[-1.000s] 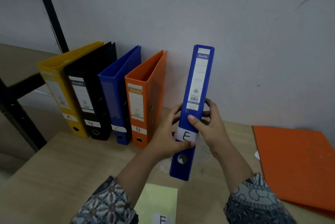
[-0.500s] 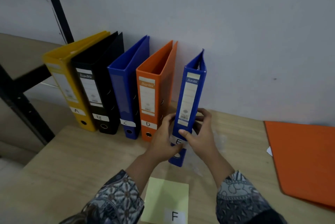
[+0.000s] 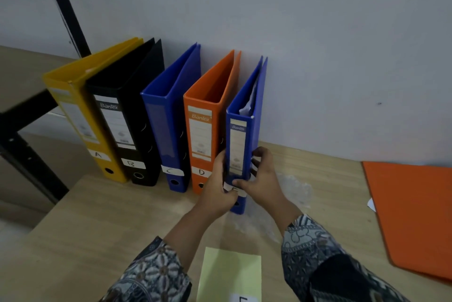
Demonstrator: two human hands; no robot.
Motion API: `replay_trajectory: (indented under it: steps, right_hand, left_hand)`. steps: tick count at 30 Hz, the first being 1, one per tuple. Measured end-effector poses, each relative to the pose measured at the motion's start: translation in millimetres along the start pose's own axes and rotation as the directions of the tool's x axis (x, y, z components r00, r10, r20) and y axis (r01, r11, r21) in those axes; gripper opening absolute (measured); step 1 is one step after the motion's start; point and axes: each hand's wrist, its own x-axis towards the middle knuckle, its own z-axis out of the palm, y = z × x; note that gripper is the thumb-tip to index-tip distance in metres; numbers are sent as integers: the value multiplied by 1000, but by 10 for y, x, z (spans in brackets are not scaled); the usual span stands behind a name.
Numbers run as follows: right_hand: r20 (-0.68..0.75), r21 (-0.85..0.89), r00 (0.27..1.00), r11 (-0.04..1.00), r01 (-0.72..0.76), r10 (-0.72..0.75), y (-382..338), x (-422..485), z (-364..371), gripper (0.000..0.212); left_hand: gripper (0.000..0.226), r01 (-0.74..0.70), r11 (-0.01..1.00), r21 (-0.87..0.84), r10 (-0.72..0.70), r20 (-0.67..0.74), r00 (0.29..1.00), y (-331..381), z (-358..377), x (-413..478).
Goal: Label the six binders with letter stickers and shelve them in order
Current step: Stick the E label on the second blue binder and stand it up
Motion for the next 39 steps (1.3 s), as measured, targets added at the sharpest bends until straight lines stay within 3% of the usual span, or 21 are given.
replay_trajectory:
  steps: [8,21,26,33,37,39]
  right_hand:
    - [9,43,1000,999,1,-2,59,93,4,79]
    - [22,-62,1000,998,8,-6,27,88,14,87]
    - [34,1,999,1000,-28,28,-56,-49,-24,82]
    - [6,19,998,998,-55,55,-105,-256,-56,80]
    - [20,-8,994,995,-104,104,-55,-411,-42,81]
    - [6,-98,993,989,-114,115,-8,-490,-25,72]
  left_hand:
    - [97,29,999,-36,-30,-11,999,20,50,79]
    - [102,27,999,-38,-27,-11,1000,57,57,17]
    - [99,5,1000,-7,-5,-121,993,-46,126,-231]
    - [79,-80,973,217,147,-312,939,-203,139,-732]
    - [69,-5,952,306,82,-239,967,-344,97,-926]
    - [60,-8,922,387,65,-135,989,-432,61,-1027]
